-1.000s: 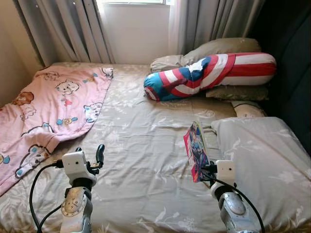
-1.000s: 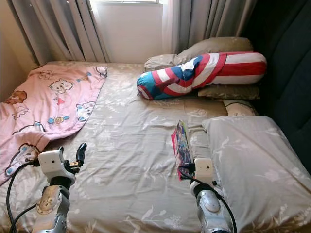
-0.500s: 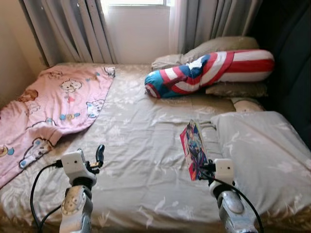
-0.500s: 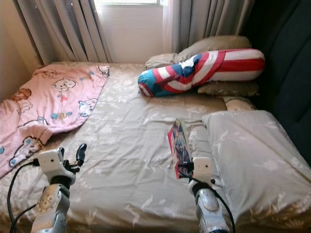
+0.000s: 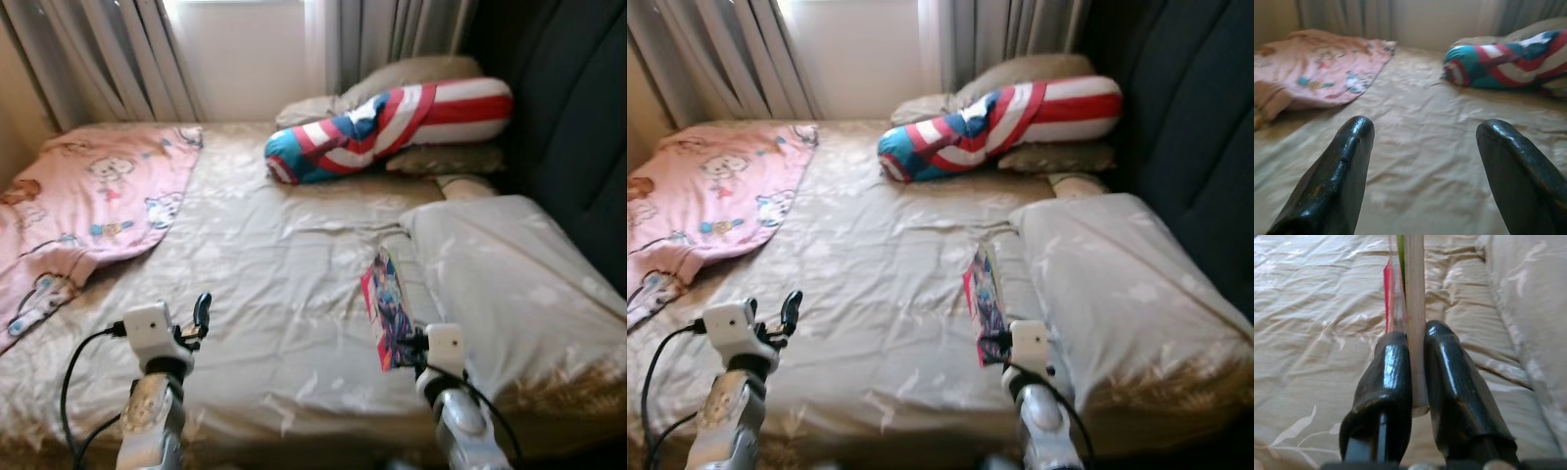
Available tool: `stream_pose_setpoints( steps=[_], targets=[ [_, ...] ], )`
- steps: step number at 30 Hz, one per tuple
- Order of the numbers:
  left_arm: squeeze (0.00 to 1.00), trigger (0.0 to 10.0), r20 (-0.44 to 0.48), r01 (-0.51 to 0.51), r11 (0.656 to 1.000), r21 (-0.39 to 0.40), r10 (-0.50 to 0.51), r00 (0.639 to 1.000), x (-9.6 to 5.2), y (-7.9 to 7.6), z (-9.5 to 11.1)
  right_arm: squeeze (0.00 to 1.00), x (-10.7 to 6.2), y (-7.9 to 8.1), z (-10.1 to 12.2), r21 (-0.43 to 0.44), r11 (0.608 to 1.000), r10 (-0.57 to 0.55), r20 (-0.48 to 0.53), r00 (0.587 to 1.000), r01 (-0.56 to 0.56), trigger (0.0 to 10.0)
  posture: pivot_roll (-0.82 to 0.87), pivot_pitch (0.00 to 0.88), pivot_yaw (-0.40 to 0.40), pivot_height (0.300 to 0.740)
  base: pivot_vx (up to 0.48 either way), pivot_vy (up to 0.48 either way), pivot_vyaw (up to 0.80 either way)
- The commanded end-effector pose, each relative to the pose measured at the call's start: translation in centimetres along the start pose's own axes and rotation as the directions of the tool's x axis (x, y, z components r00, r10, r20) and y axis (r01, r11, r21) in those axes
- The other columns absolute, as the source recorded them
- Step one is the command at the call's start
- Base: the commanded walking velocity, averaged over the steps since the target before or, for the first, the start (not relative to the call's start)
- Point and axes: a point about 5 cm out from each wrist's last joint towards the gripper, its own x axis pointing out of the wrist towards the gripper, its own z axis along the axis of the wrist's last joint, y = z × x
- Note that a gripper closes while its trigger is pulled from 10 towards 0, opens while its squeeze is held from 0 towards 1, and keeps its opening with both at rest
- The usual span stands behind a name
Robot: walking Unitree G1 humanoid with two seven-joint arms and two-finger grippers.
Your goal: Clean up the room
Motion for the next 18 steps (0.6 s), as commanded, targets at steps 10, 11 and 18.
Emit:
stream_pose_setpoints(
  steps=[10, 11, 18],
  targets=[
    [0.0, 10.0, 0.013, 0.005, 1.0, -0.006, -0.005, 1.0, 0.3, -0.1, 0.8, 0.0, 1.2, 1.5, 2.2, -0.008, 0.996, 0.088, 0.068, 0.994, -0.088, 10.0, 0.02, 0.0, 0.006, 0.644, 0.0, 0.0, 0.0],
    [0.0, 10.0, 0.013, 0.005, 1.0, -0.006, -0.005, 1.0, 0.3, -0.1, 0.8, 0.0, 1.2, 1.5, 2.2, -0.008, 0.996, 0.088, 0.068, 0.994, -0.088, 10.0, 0.02, 0.0, 0.006, 0.644, 0.0, 0.0, 0.0],
    [0.0, 10.0, 0.01, 0.004, 1.0, 0.005, -0.004, 1.0, 0.1, 0.2, 1.0, 0.0, 1.4, 2.1, 2.1, -0.011, 0.994, 0.113, 0.06, 0.992, -0.113, 10.0, 0.03, 0.0, 0.013, 0.644, 0.037, 0.0, 0.0]
  ],
)
